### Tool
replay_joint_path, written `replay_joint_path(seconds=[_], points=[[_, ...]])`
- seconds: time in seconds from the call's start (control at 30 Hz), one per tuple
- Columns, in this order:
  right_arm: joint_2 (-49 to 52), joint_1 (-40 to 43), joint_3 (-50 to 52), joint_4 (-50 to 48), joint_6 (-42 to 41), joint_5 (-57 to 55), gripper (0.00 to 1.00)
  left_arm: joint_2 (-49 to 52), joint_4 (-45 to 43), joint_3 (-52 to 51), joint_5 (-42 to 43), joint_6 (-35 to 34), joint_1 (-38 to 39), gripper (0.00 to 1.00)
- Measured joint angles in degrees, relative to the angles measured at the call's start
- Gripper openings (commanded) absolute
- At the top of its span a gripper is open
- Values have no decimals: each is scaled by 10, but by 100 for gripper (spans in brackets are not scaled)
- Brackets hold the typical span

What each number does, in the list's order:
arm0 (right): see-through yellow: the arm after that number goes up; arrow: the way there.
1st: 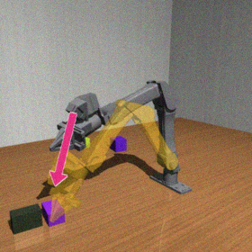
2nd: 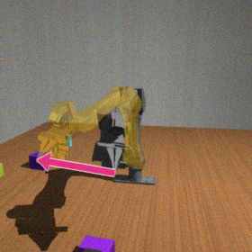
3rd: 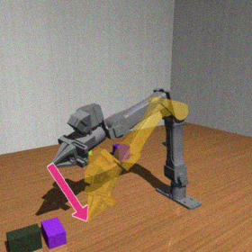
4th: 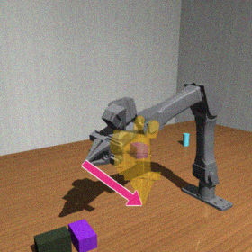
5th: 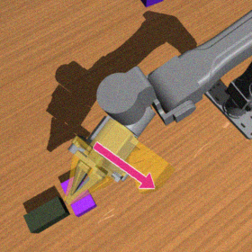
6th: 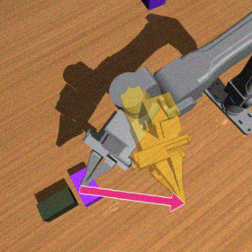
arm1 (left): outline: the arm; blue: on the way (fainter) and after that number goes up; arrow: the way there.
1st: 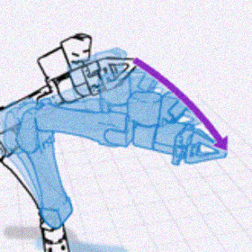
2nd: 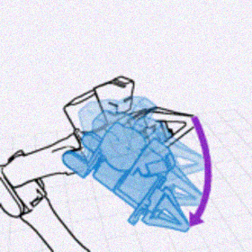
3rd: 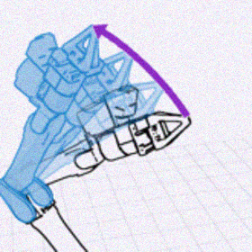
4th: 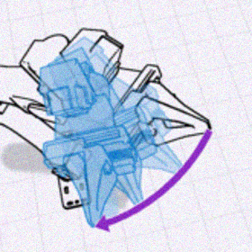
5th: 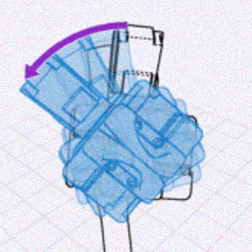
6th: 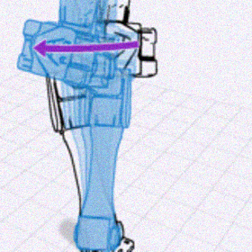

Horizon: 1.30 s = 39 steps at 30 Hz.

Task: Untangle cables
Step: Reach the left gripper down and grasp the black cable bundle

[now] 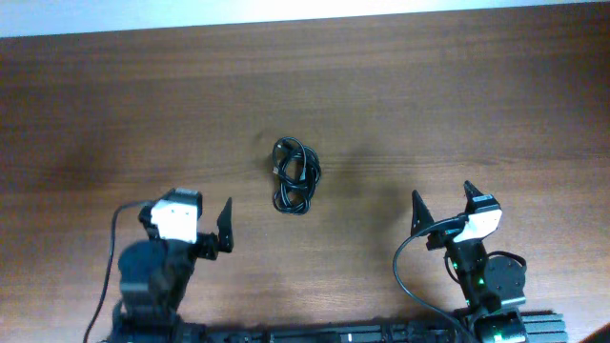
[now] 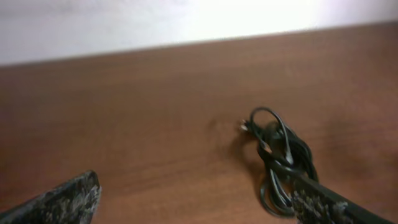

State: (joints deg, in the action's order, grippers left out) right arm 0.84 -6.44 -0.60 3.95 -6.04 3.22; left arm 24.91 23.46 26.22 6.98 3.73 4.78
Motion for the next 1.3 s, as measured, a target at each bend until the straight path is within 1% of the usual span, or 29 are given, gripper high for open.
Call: replay_joint_path(seconds=[0.13,0.33,0.5,0.67,0.87,1.07,1.3], points=[[0,0,0,0,0,-1,98,114,44,67,20,2,0,99],[0,0,0,0,0,-2,98,274,150,192,40,2,0,99],[0,0,0,1,0,-2,98,383,204,297,91,21,3,99],[0,0,0,0,0,-3,98,480,236,373,125,34,34,99],[0,0,0,1,0,-3,98,588,293,462,131,37,82,99],[0,0,0,1,0,-3,98,659,296,492,127,36,104,99],[0,0,0,1,0,-3,98,703,272,492,125,35,109,99]])
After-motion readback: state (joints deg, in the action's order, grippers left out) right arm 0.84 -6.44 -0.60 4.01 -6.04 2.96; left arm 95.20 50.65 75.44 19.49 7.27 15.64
